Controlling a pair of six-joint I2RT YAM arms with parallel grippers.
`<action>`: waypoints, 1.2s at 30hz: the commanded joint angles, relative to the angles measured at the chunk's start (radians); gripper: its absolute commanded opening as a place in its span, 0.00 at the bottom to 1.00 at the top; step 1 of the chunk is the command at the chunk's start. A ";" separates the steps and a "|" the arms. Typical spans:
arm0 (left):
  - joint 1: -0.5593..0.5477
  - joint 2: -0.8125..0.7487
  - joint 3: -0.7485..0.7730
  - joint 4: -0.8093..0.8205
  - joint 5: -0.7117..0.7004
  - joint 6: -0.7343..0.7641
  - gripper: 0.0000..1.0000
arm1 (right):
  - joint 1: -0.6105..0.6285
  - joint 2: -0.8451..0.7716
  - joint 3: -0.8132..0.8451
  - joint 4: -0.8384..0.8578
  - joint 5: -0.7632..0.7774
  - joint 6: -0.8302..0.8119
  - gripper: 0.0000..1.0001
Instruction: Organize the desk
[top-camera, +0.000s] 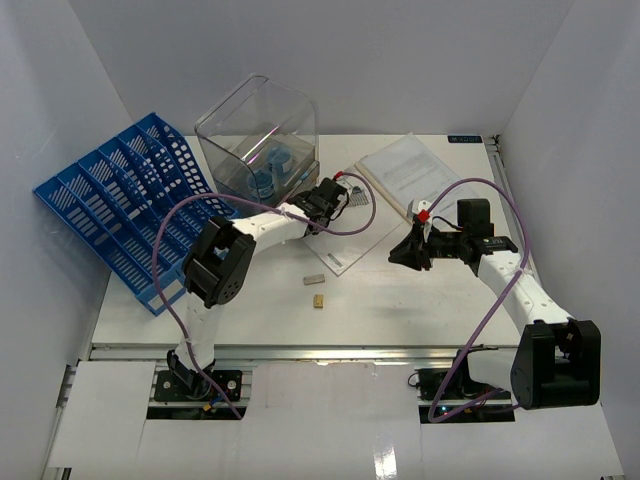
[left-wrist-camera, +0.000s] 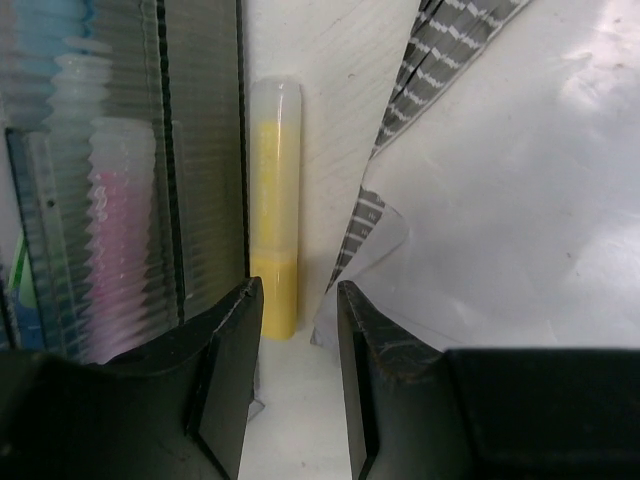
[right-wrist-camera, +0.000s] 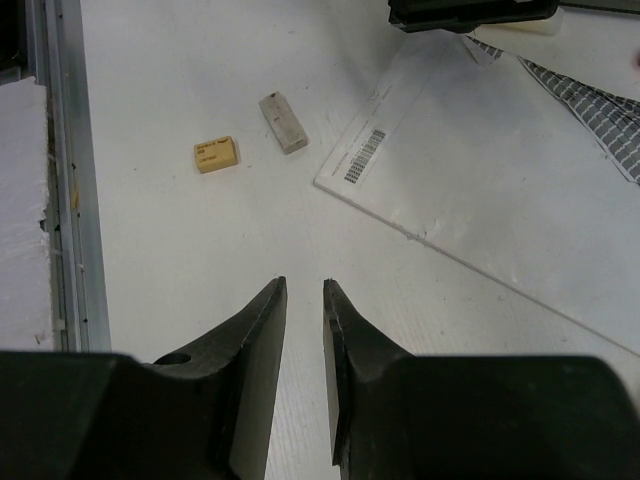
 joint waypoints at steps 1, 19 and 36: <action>0.011 0.015 0.040 0.021 -0.070 0.025 0.47 | -0.007 -0.002 -0.006 0.027 -0.021 0.006 0.28; 0.041 0.138 0.059 -0.061 0.014 0.011 0.54 | -0.006 0.004 -0.004 0.025 -0.015 0.001 0.28; 0.098 0.077 -0.040 -0.094 0.301 -0.073 0.34 | -0.007 0.000 -0.004 0.026 -0.015 0.004 0.27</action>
